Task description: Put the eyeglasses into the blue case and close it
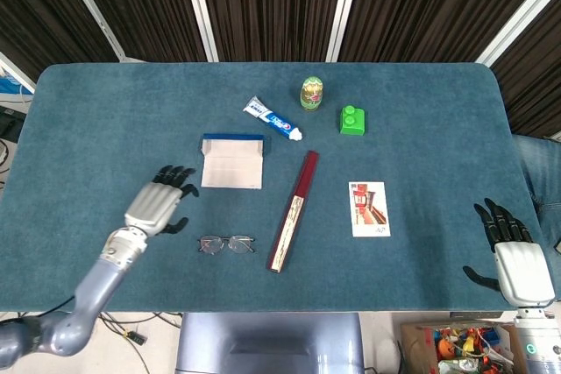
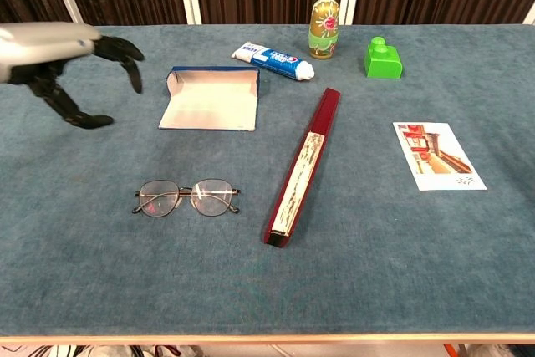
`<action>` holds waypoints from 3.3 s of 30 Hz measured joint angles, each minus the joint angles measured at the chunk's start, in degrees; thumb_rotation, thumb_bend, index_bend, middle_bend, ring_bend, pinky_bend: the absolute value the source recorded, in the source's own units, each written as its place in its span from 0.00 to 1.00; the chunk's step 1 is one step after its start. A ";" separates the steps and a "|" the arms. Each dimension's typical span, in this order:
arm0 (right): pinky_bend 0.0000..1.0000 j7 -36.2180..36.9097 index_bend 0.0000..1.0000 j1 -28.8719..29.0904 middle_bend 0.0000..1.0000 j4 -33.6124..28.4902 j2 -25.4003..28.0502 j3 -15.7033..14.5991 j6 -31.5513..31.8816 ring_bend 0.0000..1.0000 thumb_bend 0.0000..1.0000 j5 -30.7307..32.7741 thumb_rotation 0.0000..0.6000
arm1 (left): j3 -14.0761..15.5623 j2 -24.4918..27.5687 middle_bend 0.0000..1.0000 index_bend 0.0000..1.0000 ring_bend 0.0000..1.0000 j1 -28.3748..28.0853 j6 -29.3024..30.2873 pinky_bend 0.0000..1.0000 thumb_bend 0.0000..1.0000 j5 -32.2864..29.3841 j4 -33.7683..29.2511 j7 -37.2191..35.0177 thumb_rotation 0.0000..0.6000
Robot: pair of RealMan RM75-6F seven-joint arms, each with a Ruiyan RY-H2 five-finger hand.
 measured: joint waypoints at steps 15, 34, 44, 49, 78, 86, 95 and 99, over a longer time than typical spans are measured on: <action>0.18 -0.02 0.04 0.06 0.00 0.12 -0.06 0.14 -0.03 0.09 0.03 0.14 1.00 | 3.20 -13.18 0.10 0.42 0.00 -8.09 9.57 0.00 0.31 -16.40 -0.61 13.79 1.00; 0.18 -0.04 0.04 0.13 0.00 0.06 -0.01 0.16 -0.34 0.09 0.03 0.40 1.00 | 5.65 -20.47 0.13 0.50 0.00 -9.27 13.10 0.00 0.31 -15.84 6.27 13.47 1.00; 0.18 -0.15 0.04 0.17 0.00 0.00 0.02 0.16 -0.44 0.09 0.03 0.45 1.00 | 5.81 -21.40 0.15 0.55 0.00 -9.72 13.06 0.00 0.31 -16.24 7.04 13.56 1.00; 0.18 -0.15 0.04 0.17 0.00 -0.04 0.06 0.15 -0.50 0.09 0.03 0.52 1.00 | 5.72 -21.89 0.16 0.55 0.00 -9.91 13.56 0.00 0.31 -15.98 7.61 13.70 1.00; 0.18 -0.48 0.04 0.28 0.00 -0.35 0.26 0.10 -0.97 0.09 0.03 0.84 1.00 | 6.18 -22.72 0.16 0.57 0.00 -10.33 14.68 0.00 0.41 -16.58 9.29 15.58 1.00; 0.18 -0.48 0.04 0.29 0.00 -0.44 0.30 0.06 -1.13 0.09 0.03 0.97 1.00 | 6.42 -22.54 0.16 0.58 0.00 -10.29 14.81 0.00 0.44 -16.83 9.45 16.14 1.00; 0.18 -0.30 0.04 0.29 0.00 -0.52 0.33 0.07 -1.22 0.09 0.03 1.10 1.00 | 5.42 -21.46 0.16 0.58 0.00 -10.51 17.01 0.00 0.44 -16.76 7.66 17.55 1.00; 0.18 -0.29 0.04 0.31 0.00 -0.55 0.35 0.07 -1.28 0.09 0.03 1.13 1.00 | 3.56 -20.65 0.16 0.58 0.00 -11.25 18.41 0.00 0.44 -16.98 6.27 18.89 1.00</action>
